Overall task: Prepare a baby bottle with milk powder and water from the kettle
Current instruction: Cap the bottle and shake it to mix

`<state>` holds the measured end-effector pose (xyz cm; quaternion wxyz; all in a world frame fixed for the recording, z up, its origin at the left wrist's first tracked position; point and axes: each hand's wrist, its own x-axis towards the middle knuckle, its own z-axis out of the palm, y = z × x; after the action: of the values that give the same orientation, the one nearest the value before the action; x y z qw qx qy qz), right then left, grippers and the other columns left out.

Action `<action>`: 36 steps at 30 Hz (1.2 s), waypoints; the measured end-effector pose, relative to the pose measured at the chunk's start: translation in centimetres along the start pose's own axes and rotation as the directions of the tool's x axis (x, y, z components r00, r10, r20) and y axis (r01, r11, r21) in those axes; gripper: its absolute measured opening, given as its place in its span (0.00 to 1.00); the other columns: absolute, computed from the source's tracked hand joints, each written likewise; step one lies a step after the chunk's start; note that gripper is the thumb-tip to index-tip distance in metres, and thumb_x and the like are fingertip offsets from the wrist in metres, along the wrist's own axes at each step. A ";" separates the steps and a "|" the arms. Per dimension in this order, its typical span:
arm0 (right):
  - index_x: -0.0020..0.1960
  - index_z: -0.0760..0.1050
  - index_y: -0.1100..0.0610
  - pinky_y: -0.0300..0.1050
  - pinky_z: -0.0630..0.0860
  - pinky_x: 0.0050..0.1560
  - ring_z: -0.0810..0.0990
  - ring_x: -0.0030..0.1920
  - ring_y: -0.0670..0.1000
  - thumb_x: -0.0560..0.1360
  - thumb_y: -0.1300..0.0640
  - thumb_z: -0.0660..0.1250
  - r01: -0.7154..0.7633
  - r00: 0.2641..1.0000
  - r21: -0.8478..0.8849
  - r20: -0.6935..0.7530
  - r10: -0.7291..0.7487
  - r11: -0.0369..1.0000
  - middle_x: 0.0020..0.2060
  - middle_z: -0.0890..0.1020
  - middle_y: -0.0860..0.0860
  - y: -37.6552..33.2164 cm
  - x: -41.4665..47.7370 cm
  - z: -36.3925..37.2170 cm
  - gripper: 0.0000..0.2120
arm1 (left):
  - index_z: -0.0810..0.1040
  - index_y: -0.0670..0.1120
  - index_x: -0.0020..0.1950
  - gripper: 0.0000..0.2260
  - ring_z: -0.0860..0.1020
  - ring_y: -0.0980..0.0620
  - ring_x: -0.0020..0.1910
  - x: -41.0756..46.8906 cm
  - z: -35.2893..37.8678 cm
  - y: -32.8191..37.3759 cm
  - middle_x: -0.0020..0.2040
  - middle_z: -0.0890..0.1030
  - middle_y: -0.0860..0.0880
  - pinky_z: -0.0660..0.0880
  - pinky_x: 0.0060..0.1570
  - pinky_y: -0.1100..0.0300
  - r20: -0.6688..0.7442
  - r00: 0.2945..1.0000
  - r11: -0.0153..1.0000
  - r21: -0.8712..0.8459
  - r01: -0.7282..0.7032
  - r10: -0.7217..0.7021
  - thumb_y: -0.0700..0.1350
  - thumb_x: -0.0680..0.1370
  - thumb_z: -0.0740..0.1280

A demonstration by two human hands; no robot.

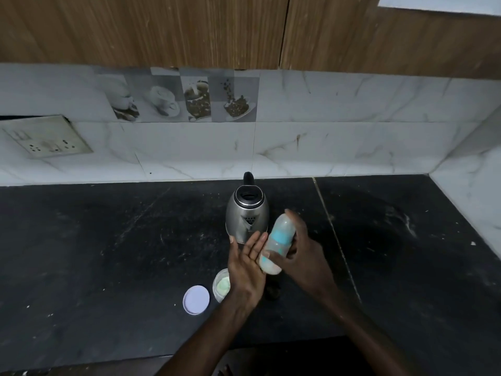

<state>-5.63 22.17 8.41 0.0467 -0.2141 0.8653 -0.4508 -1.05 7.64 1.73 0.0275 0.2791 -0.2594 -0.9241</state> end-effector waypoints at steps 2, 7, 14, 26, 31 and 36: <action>0.80 0.52 0.29 0.52 0.85 0.58 0.85 0.58 0.43 0.64 0.31 0.79 -0.039 0.977 0.110 -0.206 0.061 0.993 0.64 0.78 0.32 0.4 0.6 -0.4 0.53 | 0.80 0.45 0.71 0.35 0.77 0.47 0.72 0.1 0.0 0.0 0.70 0.82 0.45 0.66 0.77 0.49 -0.016 1.000 0.999 0.028 0.016 -0.016 0.71 0.79 0.58; 0.79 0.54 0.28 0.51 0.84 0.58 0.85 0.57 0.42 0.65 0.37 0.81 -0.065 0.997 -0.006 -0.033 0.065 0.998 0.65 0.80 0.37 -0.1 -1.0 0.5 0.51 | 0.77 0.41 0.72 0.36 0.76 0.42 0.73 0.0 -0.3 -0.8 0.69 0.81 0.41 0.64 0.80 0.43 -0.029 0.998 0.996 -0.069 0.054 -0.057 0.69 0.79 0.61; 0.77 0.54 0.27 0.52 0.86 0.56 0.85 0.55 0.40 0.65 0.37 0.81 -0.059 0.972 0.114 -0.219 0.083 0.992 0.62 0.81 0.33 -0.1 -1.1 0.5 0.51 | 0.76 0.43 0.73 0.37 0.74 0.40 0.75 0.1 -0.4 -1.6 0.72 0.79 0.40 0.61 0.81 0.41 -0.013 0.995 0.994 -0.050 0.097 -0.097 0.71 0.77 0.61; 0.80 0.56 0.32 0.41 0.85 0.52 0.85 0.55 0.40 0.66 0.36 0.82 -0.043 0.941 0.132 -0.327 0.084 0.990 0.64 0.80 0.35 0.2 -1.8 0.2 0.51 | 0.76 0.45 0.75 0.38 0.76 0.43 0.73 -0.1 0.0 -2.5 0.73 0.78 0.40 0.65 0.79 0.45 0.033 0.999 0.998 -0.038 0.041 -0.040 0.73 0.77 0.61; 0.78 0.57 0.30 0.47 0.85 0.56 0.85 0.56 0.41 0.66 0.40 0.83 -0.048 0.986 0.078 -0.157 0.060 0.996 0.64 0.82 0.40 -0.6 -2.2 -0.2 0.50 | 0.75 0.44 0.75 0.39 0.74 0.38 0.75 -0.7 0.6 -2.9 0.74 0.76 0.38 0.67 0.78 0.42 0.072 0.995 0.991 -0.102 0.082 -0.075 0.72 0.75 0.65; 0.78 0.56 0.32 0.46 0.86 0.54 0.86 0.57 0.41 0.68 0.40 0.82 0.008 0.884 0.247 -0.454 0.108 0.969 0.62 0.80 0.34 -0.1 -1.7 -1.2 0.48 | 0.77 0.45 0.74 0.38 0.77 0.45 0.73 -0.7 0.8 -2.8 0.73 0.79 0.41 0.64 0.80 0.46 0.063 0.997 0.996 -0.069 0.054 -0.050 0.72 0.76 0.61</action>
<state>-4.42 23.73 9.02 -0.1240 -0.0702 0.7953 -0.5892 -0.60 10.60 1.30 0.0053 0.2563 -0.2199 -0.9412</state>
